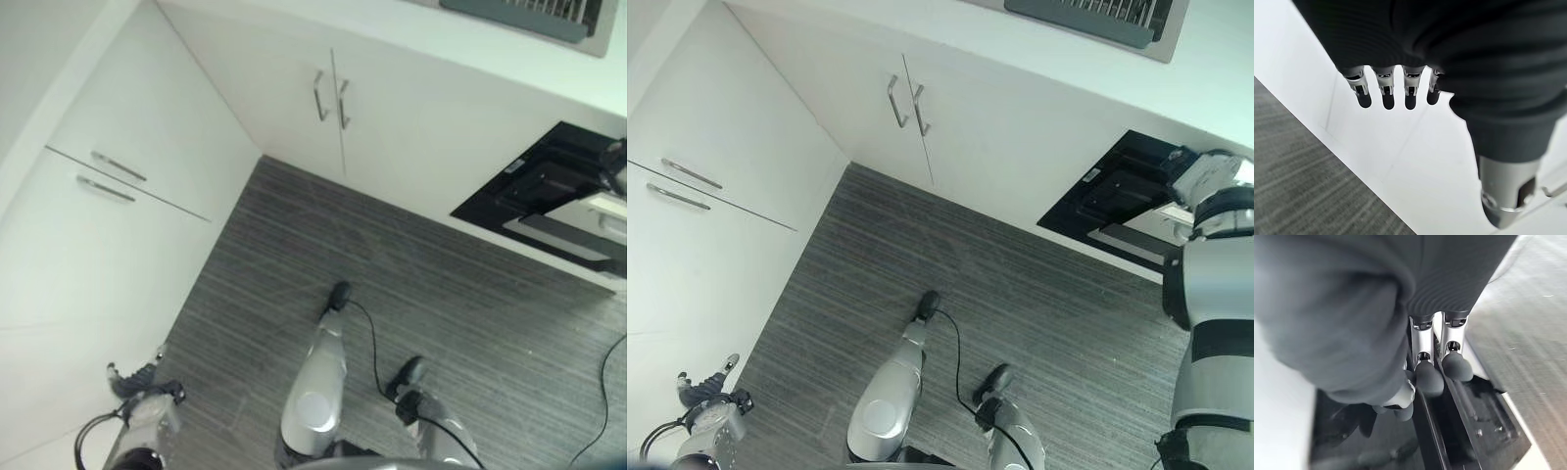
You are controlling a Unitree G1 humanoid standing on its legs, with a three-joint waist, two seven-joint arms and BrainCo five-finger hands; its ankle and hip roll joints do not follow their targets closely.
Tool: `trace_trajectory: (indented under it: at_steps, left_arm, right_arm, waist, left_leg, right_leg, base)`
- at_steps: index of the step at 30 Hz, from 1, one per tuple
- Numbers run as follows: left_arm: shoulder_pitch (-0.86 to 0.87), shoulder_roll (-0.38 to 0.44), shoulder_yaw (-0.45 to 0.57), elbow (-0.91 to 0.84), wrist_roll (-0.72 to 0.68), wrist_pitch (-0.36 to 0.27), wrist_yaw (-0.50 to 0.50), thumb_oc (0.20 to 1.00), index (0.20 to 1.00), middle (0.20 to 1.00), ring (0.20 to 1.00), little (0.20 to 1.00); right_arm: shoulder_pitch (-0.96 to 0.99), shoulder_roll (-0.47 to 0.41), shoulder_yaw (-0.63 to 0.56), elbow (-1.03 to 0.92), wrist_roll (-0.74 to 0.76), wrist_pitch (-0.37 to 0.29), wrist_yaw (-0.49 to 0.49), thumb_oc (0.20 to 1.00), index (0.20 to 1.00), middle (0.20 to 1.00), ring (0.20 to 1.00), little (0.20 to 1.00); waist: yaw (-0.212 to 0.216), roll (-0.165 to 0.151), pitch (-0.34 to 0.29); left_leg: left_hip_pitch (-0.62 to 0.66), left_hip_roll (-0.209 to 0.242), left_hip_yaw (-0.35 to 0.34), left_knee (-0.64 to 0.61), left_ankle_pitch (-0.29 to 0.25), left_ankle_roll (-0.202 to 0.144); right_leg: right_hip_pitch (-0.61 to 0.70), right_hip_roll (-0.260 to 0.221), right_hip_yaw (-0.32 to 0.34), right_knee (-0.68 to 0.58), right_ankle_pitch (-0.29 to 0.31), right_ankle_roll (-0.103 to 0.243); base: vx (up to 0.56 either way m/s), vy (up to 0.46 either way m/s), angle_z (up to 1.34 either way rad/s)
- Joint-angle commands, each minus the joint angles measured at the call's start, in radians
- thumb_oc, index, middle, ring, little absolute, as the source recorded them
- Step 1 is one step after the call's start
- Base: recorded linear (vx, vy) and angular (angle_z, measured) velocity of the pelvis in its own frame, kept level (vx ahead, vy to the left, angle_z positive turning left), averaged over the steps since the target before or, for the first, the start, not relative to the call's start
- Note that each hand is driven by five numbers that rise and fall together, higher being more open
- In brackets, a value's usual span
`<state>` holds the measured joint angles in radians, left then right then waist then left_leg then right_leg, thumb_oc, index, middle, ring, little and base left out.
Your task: Place the dishes in the dishwasher.
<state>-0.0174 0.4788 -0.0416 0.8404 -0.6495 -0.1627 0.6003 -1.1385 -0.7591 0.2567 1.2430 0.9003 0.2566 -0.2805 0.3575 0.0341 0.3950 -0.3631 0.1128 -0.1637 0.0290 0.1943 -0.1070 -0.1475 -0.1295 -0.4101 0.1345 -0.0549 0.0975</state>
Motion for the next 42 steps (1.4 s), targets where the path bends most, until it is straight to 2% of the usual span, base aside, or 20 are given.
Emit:
trace_trajectory:
  at_steps: [1, 4, 5, 8, 11, 15, 17, 19, 20, 21, 23, 28, 30, 31, 33, 34, 35, 36, 38, 42]
  left_arm:
    - [-0.043, 0.042, -0.047, -0.038, -0.008, -0.055, -0.032, 1.000, 1.000, 1.000, 1.000, 1.000]
    - [-0.140, 0.034, -0.070, -0.081, -0.053, -0.041, -0.036, 1.000, 1.000, 1.000, 1.000, 1.000]
    - [-0.220, 0.041, -0.071, -0.107, -0.137, -0.010, -0.082, 1.000, 1.000, 1.000, 1.000, 1.000]
    - [-0.288, 0.025, -0.079, -0.083, -0.218, 0.004, -0.186, 1.000, 1.000, 1.000, 1.000, 1.000]
    - [-0.341, -0.014, -0.102, -0.113, -0.314, 0.003, -0.320, 1.000, 1.000, 1.000, 1.000, 1.000]
    - [-0.345, -0.063, -0.143, -0.189, -0.287, 0.042, -0.349, 1.000, 1.000, 1.000, 1.000, 1.000]
    - [-0.273, -0.085, -0.160, -0.258, -0.226, 0.073, -0.364, 1.000, 1.000, 1.000, 1.000, 1.000]
    - [-0.161, -0.071, -0.155, -0.241, -0.211, 0.023, -0.523, 1.000, 1.000, 1.000, 1.000, 1.000]
    - [-0.051, -0.035, -0.125, -0.194, -0.203, -0.035, -0.705, 1.000, 1.000, 1.000, 1.000, 1.000]
    - [-0.002, -0.013, -0.112, -0.177, -0.199, -0.054, -0.795, 1.000, 1.000, 1.000, 1.000, 1.000]
    - [0.057, 0.012, -0.082, -0.145, -0.154, -0.030, -0.937, 1.000, 1.000, 1.000, 1.000, 1.000]
    - [0.085, -0.051, -0.094, -0.056, -0.063, -0.018, -0.988, 1.000, 1.000, 1.000, 1.000, 1.000]
    - [0.093, -0.068, -0.106, -0.036, 0.010, -0.037, -0.999, 1.000, 1.000, 1.000, 1.000, 1.000]
    - [0.079, -0.069, -0.128, -0.011, 0.046, -0.049, -1.005, 1.000, 1.000, 1.000, 1.000, 1.000]
    - [0.048, -0.072, -0.163, 0.005, 0.137, -0.038, -0.994, 1.000, 1.000, 1.000, 1.000, 1.000]
    - [0.035, -0.075, -0.178, 0.019, 0.158, -0.027, -0.994, 1.000, 1.000, 1.000, 1.000, 1.000]
    - [0.024, -0.080, -0.190, 0.037, 0.169, -0.025, -0.993, 1.000, 1.000, 1.000, 1.000, 1.000]
    - [0.002, -0.100, -0.213, 0.082, 0.199, -0.012, -0.992, 1.000, 1.000, 1.000, 1.000, 1.000]
    - [-0.014, -0.114, -0.226, 0.127, 0.214, -0.017, -0.990, 1.000, 1.000, 1.000, 1.000, 1.000]
    - [-0.037, -0.148, -0.210, 0.208, 0.179, -0.037, -0.999, 1.000, 1.000, 1.000, 1.000, 1.000]
  right_arm:
    - [0.032, 0.064, 0.011, -0.219, 0.010, -0.090, 0.125, 1.000, 1.000, 1.000, 1.000, 1.000]
    - [0.232, 0.181, 0.084, -0.412, -0.059, -0.101, 0.173, 1.000, 1.000, 1.000, 1.000, 1.000]
    - [0.360, 0.258, 0.130, -0.501, -0.071, -0.142, 0.211, 1.000, 1.000, 1.000, 1.000, 1.000]
    - [0.433, 0.321, 0.143, -0.482, -0.150, -0.191, 0.276, 1.000, 1.000, 1.000, 1.000, 1.000]
    - [0.501, 0.364, 0.132, -0.484, -0.209, -0.237, 0.277, 1.000, 1.000, 1.000, 1.000, 1.000]
    - [0.615, 0.407, 0.137, -0.563, -0.273, -0.245, 0.268, 1.000, 1.000, 1.000, 1.000, 1.000]
    - [0.756, 0.423, 0.133, -0.609, -0.297, -0.291, 0.291, 1.000, 1.000, 1.000, 1.000, 1.000]
    - [0.814, 0.417, 0.111, -0.600, -0.316, -0.317, 0.298, 1.000, 1.000, 1.000, 1.000, 1.000]
    - [0.870, 0.408, 0.068, -0.580, -0.338, -0.340, 0.333, 1.000, 1.000, 1.000, 1.000, 1.000]
    - [0.911, 0.410, 0.050, -0.566, -0.368, -0.363, 0.345, 1.000, 1.000, 1.000, 1.000, 1.000]
    - [0.999, 0.400, 0.023, -0.547, -0.470, -0.393, 0.350, 1.000, 1.000, 1.000, 1.000, 1.000]
    - [1.028, 0.390, 0.027, -0.478, -0.547, -0.318, 0.342, 1.000, 1.000, 1.000, 1.000, 1.000]
    - [1.040, 0.378, 0.042, -0.470, -0.599, -0.295, 0.343, 1.000, 1.000, 1.000, 1.000, 1.000]
    - [1.042, 0.371, 0.041, -0.456, -0.599, -0.287, 0.340, 1.000, 1.000, 1.000, 1.000, 1.000]
    - [1.056, 0.367, 0.016, -0.433, -0.567, -0.256, 0.322, 1.000, 1.000, 1.000, 1.000, 1.000]
    - [1.060, 0.366, 0.007, -0.401, -0.572, -0.269, 0.323, 1.000, 1.000, 1.000, 1.000, 1.000]
    - [1.062, 0.367, 0.001, -0.372, -0.589, -0.283, 0.325, 1.000, 1.000, 1.000, 1.000, 1.000]
    - [1.065, 0.371, -0.014, -0.274, -0.611, -0.314, 0.345, 1.000, 1.000, 1.000, 1.000, 1.000]
    - [1.064, 0.383, -0.026, -0.215, -0.606, -0.324, 0.352, 1.000, 1.000, 1.000, 1.000, 1.000]
    - [1.068, 0.418, -0.041, -0.122, -0.627, -0.327, 0.368, 1.000, 1.000, 1.000, 1.000, 1.000]
  waist:
    - [0.011, -0.056, -0.019]
    - [-0.035, -0.079, 0.000]
    - [-0.072, -0.099, 0.012]
    - [-0.104, -0.115, 0.004]
    - [-0.139, -0.143, -0.009]
    - [-0.174, -0.177, -0.029]
    - [-0.182, -0.198, -0.060]
    - [-0.171, -0.190, -0.076]
    - [-0.185, -0.173, -0.082]
    - [-0.202, -0.161, -0.088]
    - [-0.244, -0.127, -0.099]
    - [-0.288, -0.048, -0.130]
    - [-0.302, -0.034, -0.135]
    - [-0.318, -0.031, -0.137]
    - [-0.362, -0.034, -0.148]
    - [-0.377, -0.031, -0.158]
    - [-0.387, -0.024, -0.167]
    - [-0.403, -0.003, -0.199]
    - [-0.410, 0.005, -0.223]
    - [-0.424, -0.002, -0.265]
  left_leg:
    - [-0.035, 0.001, 0.100, 0.017, -0.074, -0.002]
    - [-0.041, -0.007, 0.114, 0.025, -0.088, 0.011]
    - [-0.049, -0.007, 0.137, 0.040, -0.103, 0.019]
    - [-0.057, -0.007, 0.156, 0.056, -0.119, 0.023]
    - [-0.061, -0.006, 0.183, 0.097, -0.154, 0.027]
    - [-0.038, -0.004, 0.203, 0.155, -0.202, 0.032]
    - [0.018, 0.006, 0.217, 0.158, -0.223, 0.044]
    - [0.039, 0.002, 0.211, 0.149, -0.224, 0.052]
    - [0.062, -0.016, 0.199, 0.144, -0.228, 0.068]
    - [0.071, -0.029, 0.186, 0.139, -0.227, 0.077]
    - [0.123, -0.072, 0.141, 0.112, -0.224, 0.092]
    - [0.237, -0.097, 0.100, 0.028, -0.200, 0.083]
    - [0.228, -0.092, 0.117, 0.081, -0.214, 0.067]
    - [0.226, -0.087, 0.158, 0.114, -0.229, 0.060]
    - [0.263, -0.045, 0.273, 0.128, -0.249, 0.049]
    - [0.293, -0.036, 0.297, 0.104, -0.248, 0.048]
    - [0.321, -0.033, 0.312, 0.063, -0.239, 0.046]
    - [0.392, -0.038, 0.326, -0.063, -0.205, 0.044]
    - [0.423, -0.037, 0.327, -0.116, -0.189, 0.041]
    - [0.468, -0.044, 0.343, -0.116, -0.214, 0.047]
  right_leg:
    - [0.125, -0.045, 0.035, -0.056, -0.049, 0.024]
    - [0.150, -0.049, 0.084, -0.118, -0.016, 0.047]
    - [0.165, -0.059, 0.115, -0.164, 0.014, 0.067]
    - [0.167, -0.080, 0.138, -0.208, 0.055, 0.091]
    - [0.158, -0.108, 0.172, -0.222, 0.099, 0.102]
    - [0.162, -0.132, 0.183, -0.203, 0.134, 0.102]
    - [0.176, -0.122, 0.174, -0.131, 0.110, 0.092]
    - [0.183, -0.101, 0.179, -0.101, 0.086, 0.080]
    - [0.179, -0.047, 0.241, -0.085, 0.047, 0.073]
    - [0.168, -0.008, 0.283, -0.071, 0.023, 0.061]
    - [0.148, 0.069, 0.361, -0.047, -0.013, 0.020]
    - [0.130, 0.087, 0.356, -0.073, -0.007, -0.032]
    - [0.134, 0.082, 0.336, -0.084, -0.004, -0.049]
    - [0.144, 0.074, 0.313, -0.097, 0.003, -0.054]
    - [0.162, 0.052, 0.258, -0.119, 0.014, -0.050]
    - [0.168, 0.045, 0.239, -0.124, 0.016, -0.046]
    - [0.172, 0.043, 0.226, -0.130, 0.017, -0.040]
    - [0.191, 0.041, 0.208, -0.148, 0.026, -0.026]
    - [0.207, 0.044, 0.205, -0.163, 0.034, -0.018]
    - [0.252, 0.039, 0.202, -0.212, 0.056, -0.009]
  base:
    - [-0.16, 0.230, -0.27]
    - [-0.10, 0.236, -0.13]
    - [-0.10, 0.313, -0.24]
    - [-0.05, 0.292, -0.33]
    - [-0.01, 0.274, -0.27]
    - [0.03, 0.222, -0.16]
    - [0.09, 0.185, -0.32]
    - [0.08, 0.095, -0.52]
    - [0.11, 0.079, -0.20]
    - [0.16, 0.073, 0.15]
    - [0.24, 0.047, 0.71]
    - [0.21, -0.060, 0.99]
    - [-0.03, -0.125, 0.10]
    - [-0.04, -0.061, 0.27]
    - [-0.07, 0.028, 0.75]
    - [-0.06, 0.118, 1.24]
    - [-0.02, 0.271, 1.30]
    - [0.00, 0.248, 0.84]
    - [0.02, 0.203, 0.31]
    - [0.06, 0.139, 0.23]
